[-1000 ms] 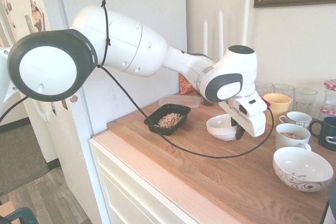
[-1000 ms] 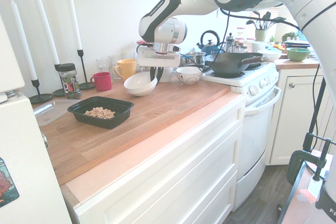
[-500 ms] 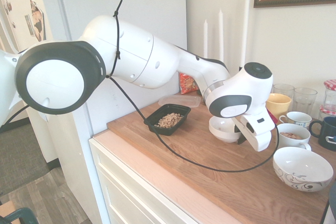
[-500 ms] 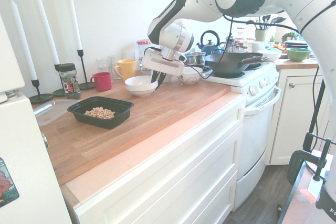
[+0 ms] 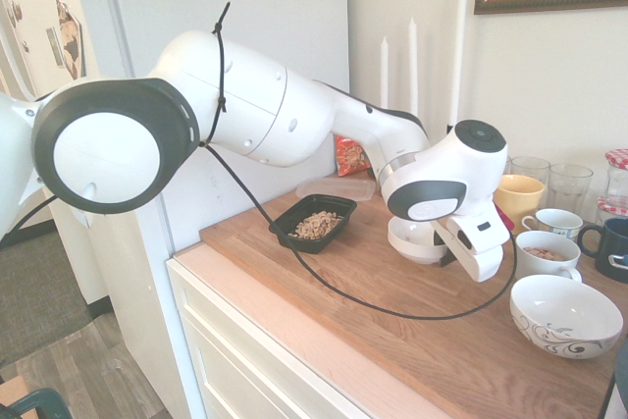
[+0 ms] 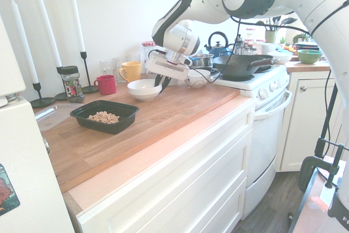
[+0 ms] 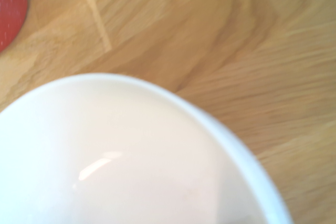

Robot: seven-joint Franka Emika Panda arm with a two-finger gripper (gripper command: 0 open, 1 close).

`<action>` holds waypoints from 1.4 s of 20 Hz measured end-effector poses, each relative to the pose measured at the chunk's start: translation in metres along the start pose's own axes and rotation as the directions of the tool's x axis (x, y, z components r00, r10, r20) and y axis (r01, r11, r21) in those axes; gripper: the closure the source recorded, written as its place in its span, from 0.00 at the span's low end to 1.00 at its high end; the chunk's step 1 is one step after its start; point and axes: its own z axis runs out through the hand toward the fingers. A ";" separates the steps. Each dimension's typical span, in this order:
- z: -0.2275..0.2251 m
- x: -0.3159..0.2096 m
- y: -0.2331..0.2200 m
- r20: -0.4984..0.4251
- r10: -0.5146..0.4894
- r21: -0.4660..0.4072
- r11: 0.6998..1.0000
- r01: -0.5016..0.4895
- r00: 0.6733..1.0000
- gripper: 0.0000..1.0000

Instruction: Put the cereal into the box

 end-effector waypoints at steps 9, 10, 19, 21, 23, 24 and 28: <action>0.001 -0.010 -0.009 -0.007 -0.022 0.005 1.000 0.022 1.000 0.00; 0.001 -0.012 -0.011 -0.009 -0.028 0.003 1.000 0.028 1.000 0.00; -0.004 -0.026 -0.024 -0.094 -0.161 -0.131 0.980 0.148 0.982 0.00; -0.009 -0.028 -0.030 -0.105 -0.188 -0.156 0.973 0.171 0.976 0.00; -0.019 -0.035 -0.043 -0.112 -0.220 -0.166 0.965 0.200 0.969 0.00; -0.026 -0.040 -0.050 -0.117 -0.240 -0.178 0.960 0.218 0.964 0.00; -0.057 -0.063 -0.078 -0.165 -0.322 -0.266 0.925 0.272 0.932 0.00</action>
